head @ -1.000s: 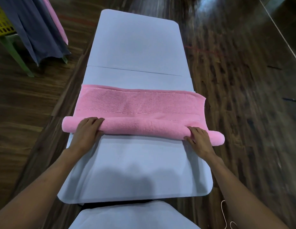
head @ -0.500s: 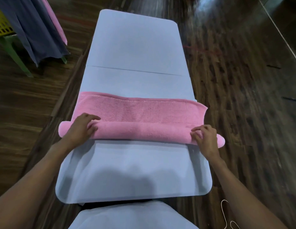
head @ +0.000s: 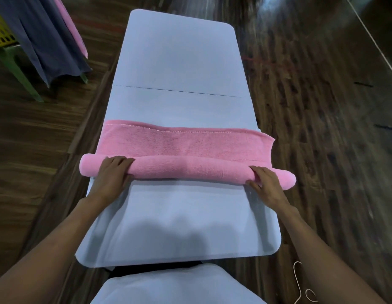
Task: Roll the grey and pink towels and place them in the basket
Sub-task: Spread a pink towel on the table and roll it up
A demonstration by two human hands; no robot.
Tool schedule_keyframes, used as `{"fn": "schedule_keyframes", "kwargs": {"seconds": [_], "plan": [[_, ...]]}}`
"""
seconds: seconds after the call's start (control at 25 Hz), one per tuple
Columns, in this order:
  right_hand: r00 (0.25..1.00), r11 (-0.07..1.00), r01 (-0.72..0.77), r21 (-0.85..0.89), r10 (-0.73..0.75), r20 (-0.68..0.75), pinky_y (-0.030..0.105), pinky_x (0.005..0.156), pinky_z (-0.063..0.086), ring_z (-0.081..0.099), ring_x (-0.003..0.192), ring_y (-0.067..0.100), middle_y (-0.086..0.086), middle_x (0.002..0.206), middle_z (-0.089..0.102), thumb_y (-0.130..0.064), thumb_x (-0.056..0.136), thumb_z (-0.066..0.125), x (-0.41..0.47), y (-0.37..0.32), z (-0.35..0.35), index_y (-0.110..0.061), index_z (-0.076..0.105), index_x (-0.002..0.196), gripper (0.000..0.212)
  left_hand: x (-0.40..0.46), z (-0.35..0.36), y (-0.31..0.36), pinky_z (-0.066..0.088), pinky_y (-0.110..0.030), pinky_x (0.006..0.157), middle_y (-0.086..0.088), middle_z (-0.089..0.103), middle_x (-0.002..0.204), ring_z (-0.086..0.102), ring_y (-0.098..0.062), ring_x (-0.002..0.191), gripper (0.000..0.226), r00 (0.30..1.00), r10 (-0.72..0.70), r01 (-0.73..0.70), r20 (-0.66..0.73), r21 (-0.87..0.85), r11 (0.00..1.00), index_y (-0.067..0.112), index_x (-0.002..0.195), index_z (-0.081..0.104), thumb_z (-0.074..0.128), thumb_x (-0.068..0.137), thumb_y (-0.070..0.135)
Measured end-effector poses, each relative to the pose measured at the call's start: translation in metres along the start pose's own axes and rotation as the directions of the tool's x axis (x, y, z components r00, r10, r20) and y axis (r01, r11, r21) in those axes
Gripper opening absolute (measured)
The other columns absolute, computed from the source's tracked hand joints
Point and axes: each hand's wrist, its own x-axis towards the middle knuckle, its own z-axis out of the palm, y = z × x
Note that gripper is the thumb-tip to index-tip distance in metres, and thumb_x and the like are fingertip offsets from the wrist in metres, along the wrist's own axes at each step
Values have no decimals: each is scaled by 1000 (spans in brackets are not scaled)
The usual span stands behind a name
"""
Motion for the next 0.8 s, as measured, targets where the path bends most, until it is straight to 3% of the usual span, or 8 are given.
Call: {"fn": "schedule_keyframes", "kwargs": {"seconds": [0.16,0.32,0.4,0.44,0.56,0.6,0.68,0.8], "plan": [[984,998,-14,66,1,180,39,99,44,56,113,26,6,127,61,-25,92,66,-14,4,-13,-12,56,131,42,-13,-12,-6,43,-44,87,-14,68,109,60,-34,96,37,984,63,-54,166,-55,997,9,119,64,58,87,26],[907,961,-198,193,105,407,29,93,43,54,113,19,-1,122,58,-19,93,63,3,-3,-33,-13,56,130,38,6,-28,-6,36,-32,97,-10,59,127,54,-29,115,47,921,-24,102,389,-182,978,11,136,52,63,91,18],[925,893,-309,326,203,322,32,97,44,54,114,18,-1,124,58,-18,89,68,11,-5,-31,-17,58,129,41,14,-33,-6,39,-34,97,-9,58,128,54,-28,115,50,953,-108,194,283,-298,935,15,133,56,70,85,16],[955,894,-283,346,229,191,34,98,44,54,114,19,0,124,59,-19,89,69,9,-7,-27,-18,60,126,38,13,-33,-5,42,-38,92,-10,60,121,55,-30,109,44,979,-144,183,147,-306,934,15,126,61,73,83,15],[972,990,-127,67,137,-193,52,106,40,55,116,28,6,124,61,-26,96,56,-18,-9,2,-17,61,122,28,-13,-20,7,47,-47,76,-13,61,109,55,-37,97,26,979,-94,79,-180,-88,993,12,114,69,63,90,21],[972,994,-100,-44,88,-219,59,111,31,53,122,32,8,130,59,-29,96,56,-29,-9,12,-16,58,127,33,-26,-12,11,48,-49,79,-15,60,113,54,-37,101,33,980,-42,37,-192,-29,999,10,119,66,57,91,25],[984,983,-89,-158,61,-169,58,113,16,39,138,36,10,145,47,-36,91,65,-39,-9,23,-16,47,140,56,-37,-1,12,46,-52,90,-18,56,125,50,-37,111,47,989,33,-28,-146,38,999,5,129,57,57,87,27],[993,984,-109,-140,101,-65,63,114,16,26,145,36,9,150,40,-35,92,63,-21,-5,18,-16,41,145,60,-19,0,7,42,-55,99,-22,55,128,50,-41,116,57,997,-4,9,-79,68,998,1,131,54,74,81,18]]}}
